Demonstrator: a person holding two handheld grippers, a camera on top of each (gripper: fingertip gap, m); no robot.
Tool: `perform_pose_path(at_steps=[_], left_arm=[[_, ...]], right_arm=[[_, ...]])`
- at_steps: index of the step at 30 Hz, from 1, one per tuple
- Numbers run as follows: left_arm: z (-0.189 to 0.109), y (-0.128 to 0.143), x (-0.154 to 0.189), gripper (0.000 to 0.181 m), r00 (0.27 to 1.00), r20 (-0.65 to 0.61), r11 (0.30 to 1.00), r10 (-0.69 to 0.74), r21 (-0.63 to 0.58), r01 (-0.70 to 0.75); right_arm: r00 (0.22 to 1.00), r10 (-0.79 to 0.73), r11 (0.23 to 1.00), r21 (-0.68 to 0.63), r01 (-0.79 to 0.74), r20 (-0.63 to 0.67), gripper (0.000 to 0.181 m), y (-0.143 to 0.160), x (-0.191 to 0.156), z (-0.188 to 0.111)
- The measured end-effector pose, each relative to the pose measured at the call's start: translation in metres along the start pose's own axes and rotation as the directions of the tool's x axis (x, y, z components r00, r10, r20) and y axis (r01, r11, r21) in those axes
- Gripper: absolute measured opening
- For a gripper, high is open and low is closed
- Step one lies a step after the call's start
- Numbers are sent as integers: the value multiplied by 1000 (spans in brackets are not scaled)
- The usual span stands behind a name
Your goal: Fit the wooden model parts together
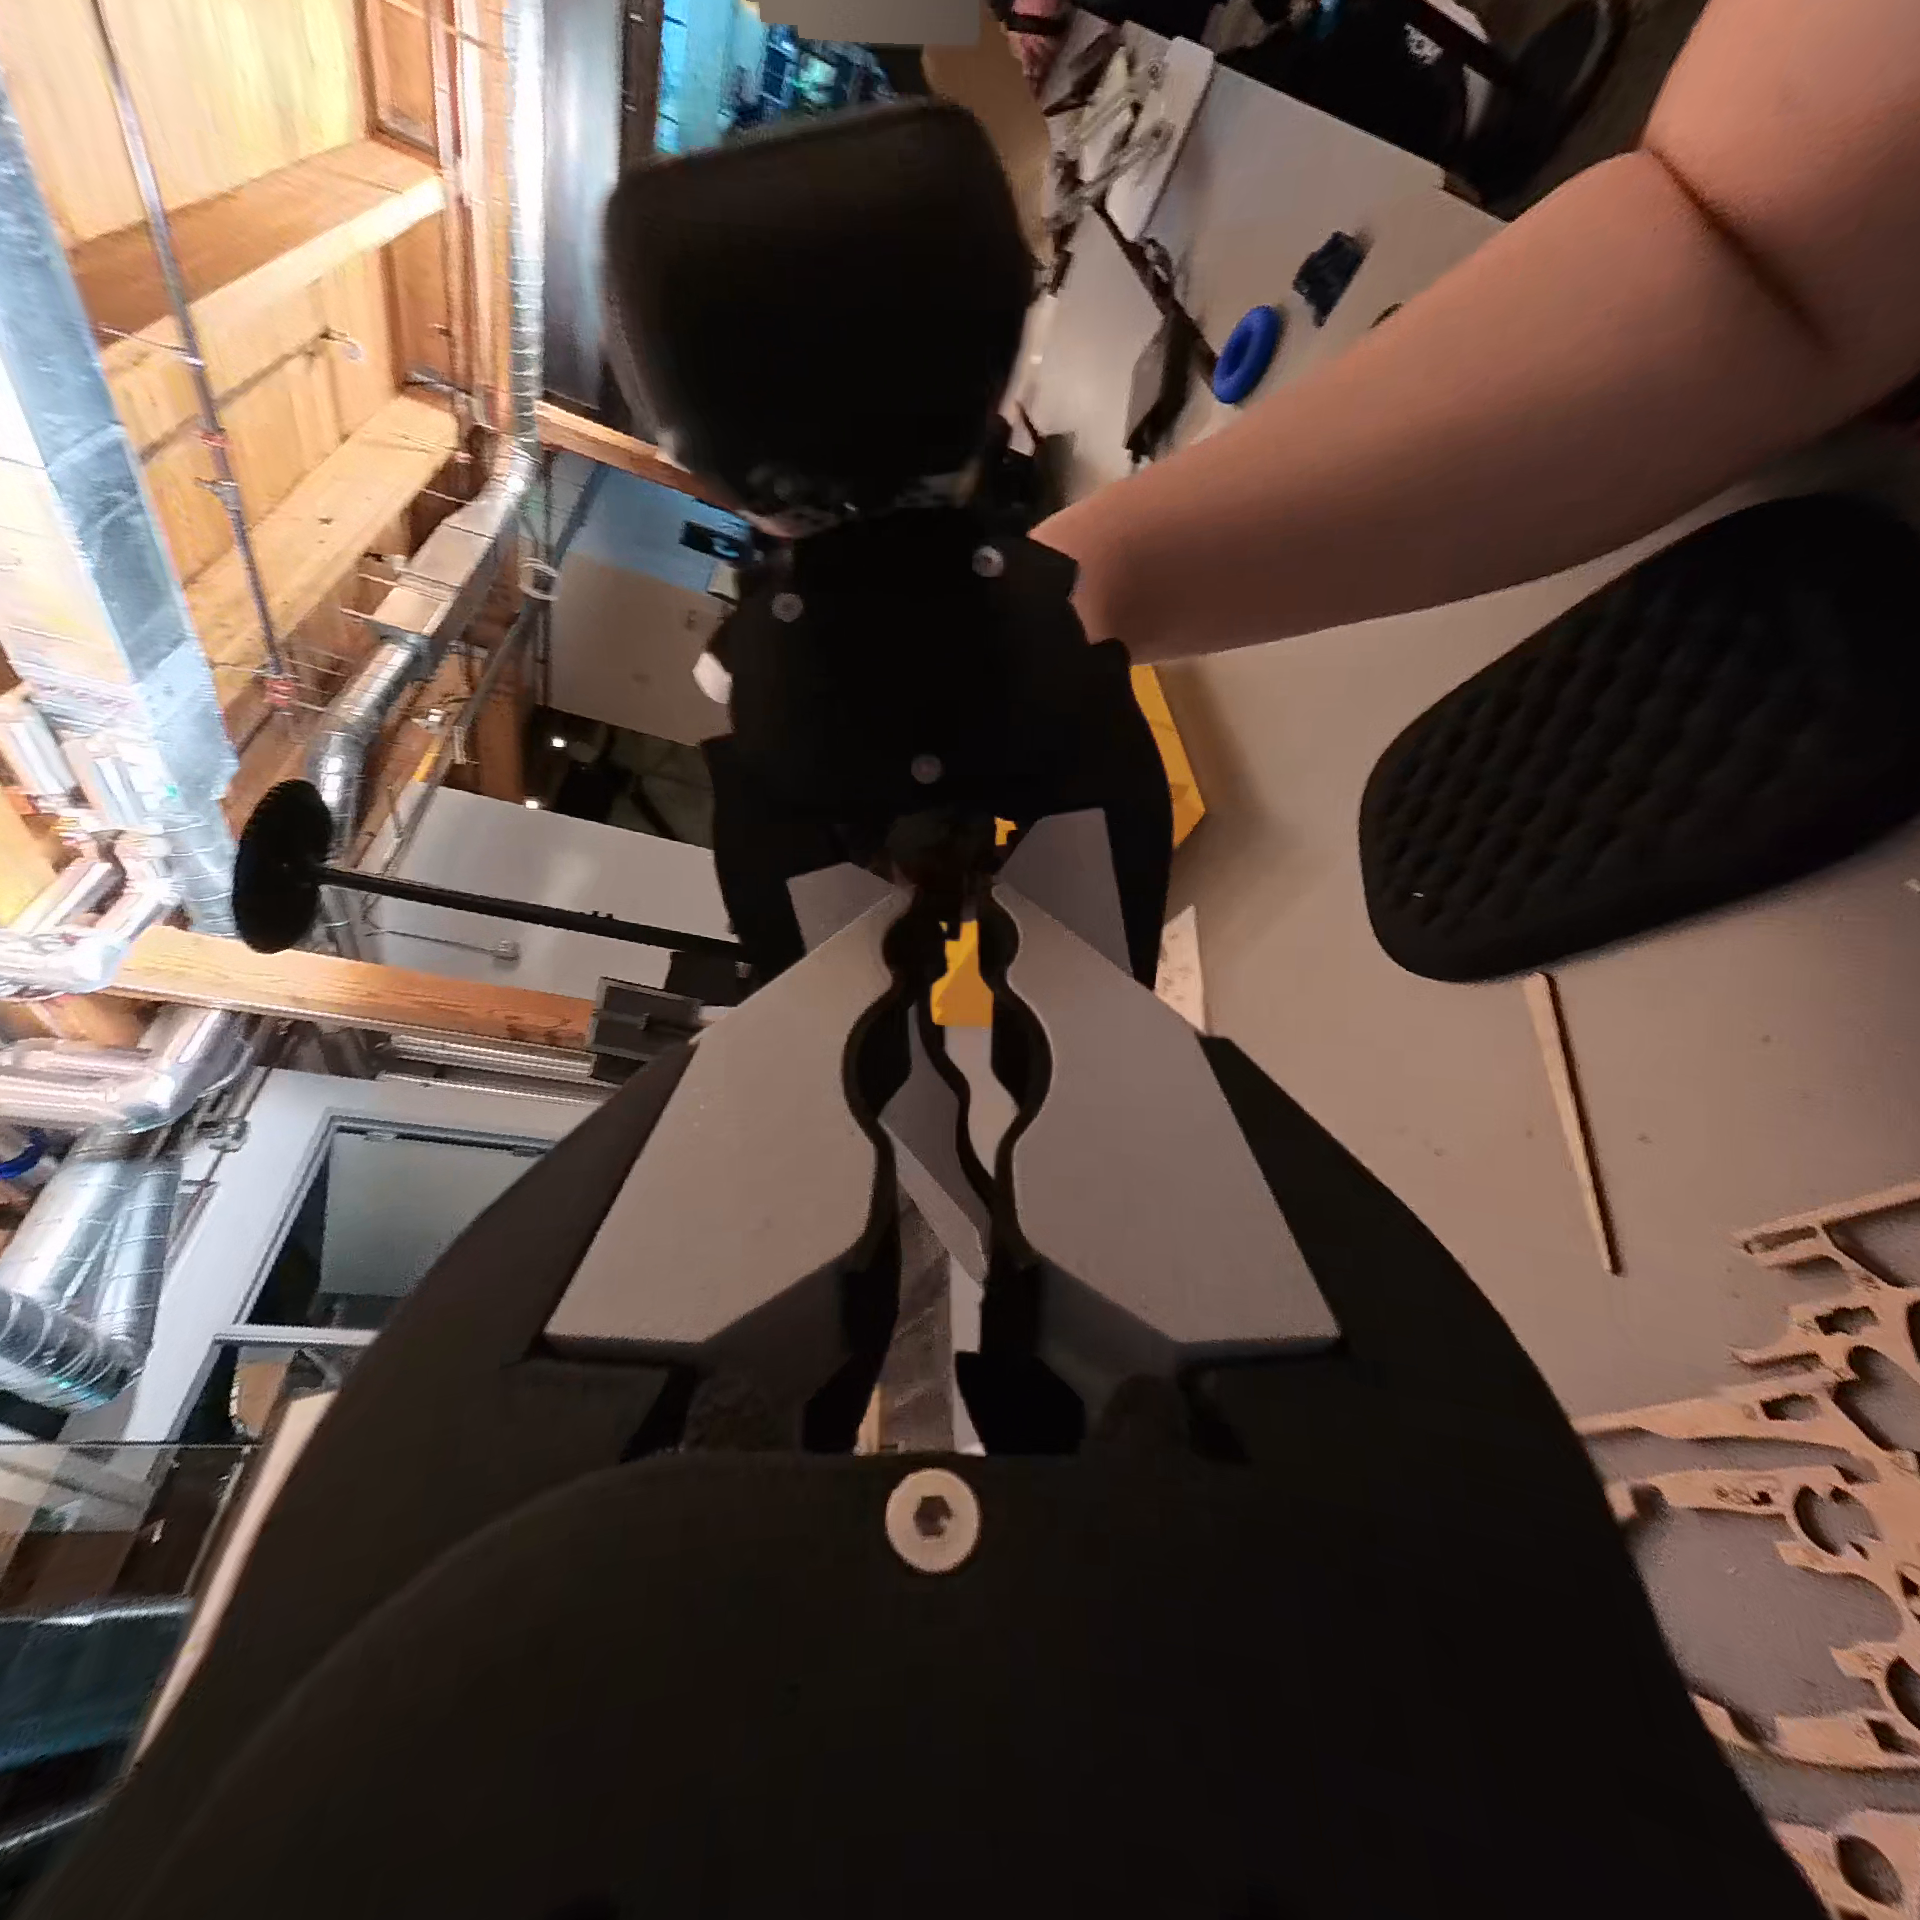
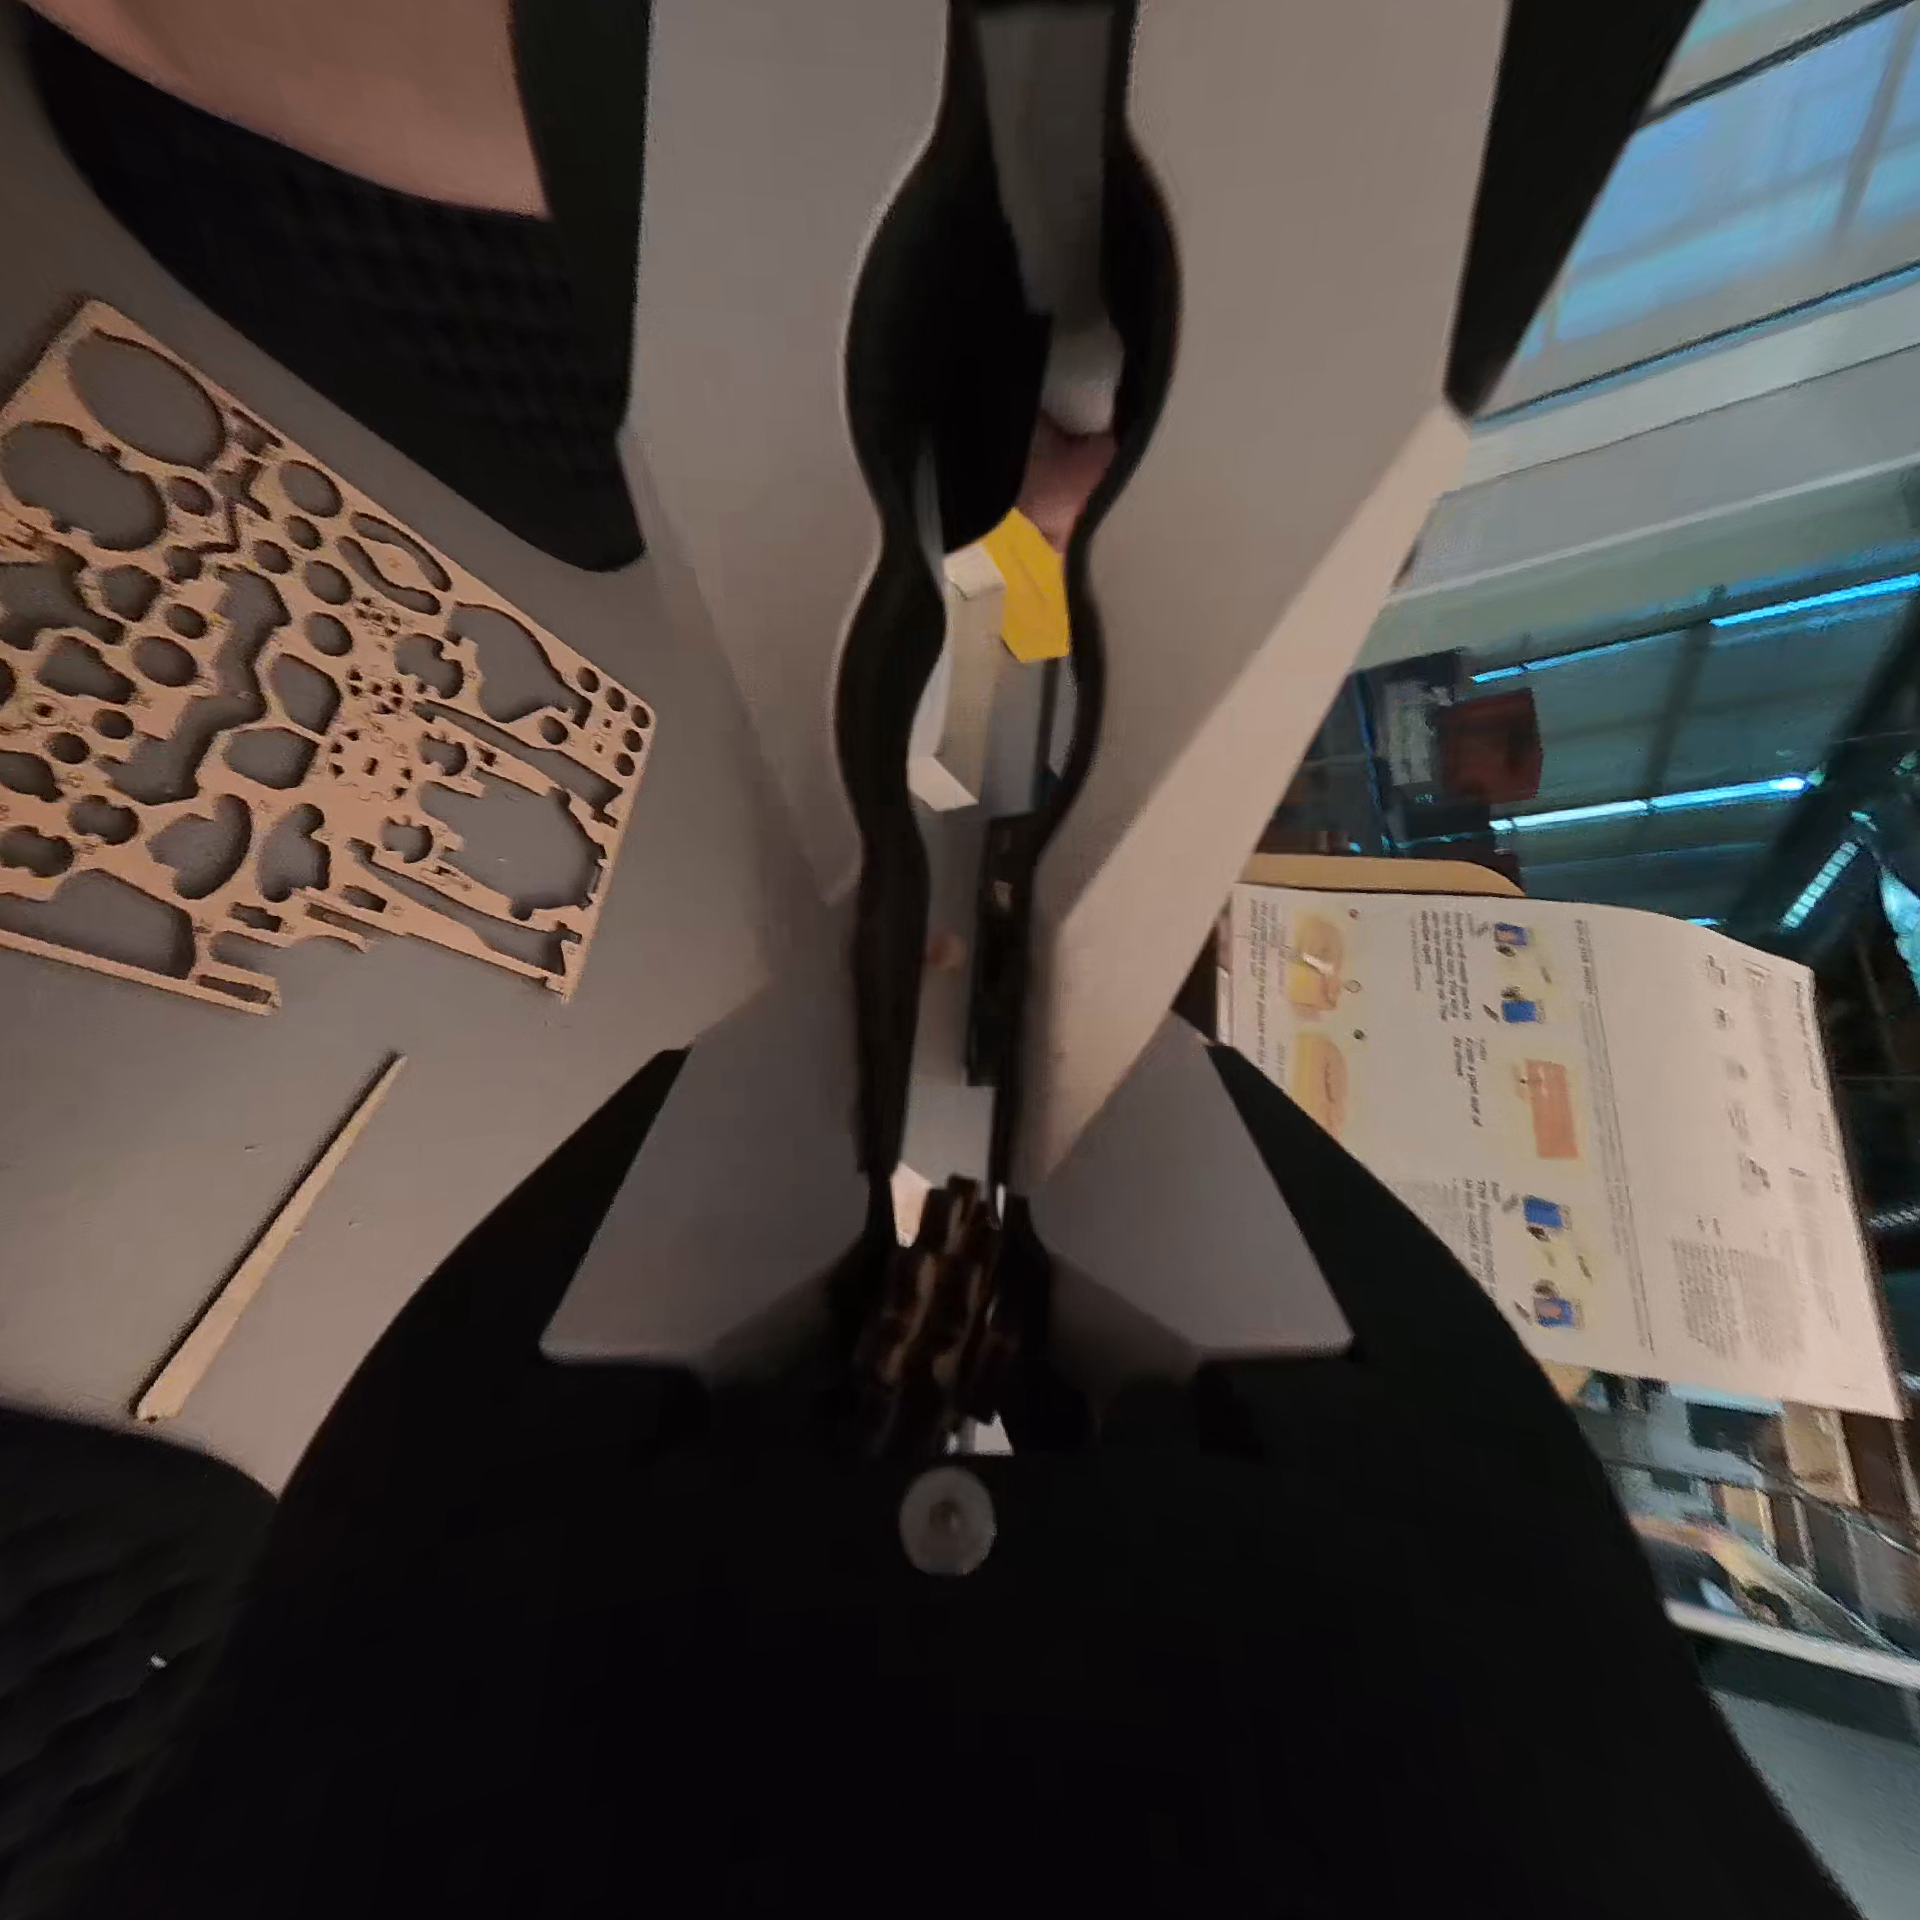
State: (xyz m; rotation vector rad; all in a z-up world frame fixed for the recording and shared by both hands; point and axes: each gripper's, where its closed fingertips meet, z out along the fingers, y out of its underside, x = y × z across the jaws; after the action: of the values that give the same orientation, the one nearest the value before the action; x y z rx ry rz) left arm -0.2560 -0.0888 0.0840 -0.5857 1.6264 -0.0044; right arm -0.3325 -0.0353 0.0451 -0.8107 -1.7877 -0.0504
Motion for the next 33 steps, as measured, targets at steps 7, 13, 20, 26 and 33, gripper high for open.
perform_pose_path(at_steps=[7, 13, 20, 26, 33], left_arm=[[6, 1, 8, 1, 999, -24, 1000, 27, -2, -27], [4, 4, 5, 0, 998, -9, 998, 58, -25, -58], [0, 4, 1, 0, 999, -5, 999, 36, -30, -36], [-1, 7, -2, 0, 1000, -7, 999, -26, -32, 26], [0, 9, -5, 0, 994, -19, 994, -108, -35, 107]], right_arm=[[997, -6, 1000, 15, 5, 73, 12, 0, -13, 4], [999, 30, 999, 45, -30, 14, 23, -3, -1, 3], [999, -11, 998, 56, 14, -51, 18, -6, 7, 0], [995, -9, 999, 49, 14, -99, 19, -6, 15, -1], [993, 34, 999, 43, -30, -112, 15, -3, 19, 0]])
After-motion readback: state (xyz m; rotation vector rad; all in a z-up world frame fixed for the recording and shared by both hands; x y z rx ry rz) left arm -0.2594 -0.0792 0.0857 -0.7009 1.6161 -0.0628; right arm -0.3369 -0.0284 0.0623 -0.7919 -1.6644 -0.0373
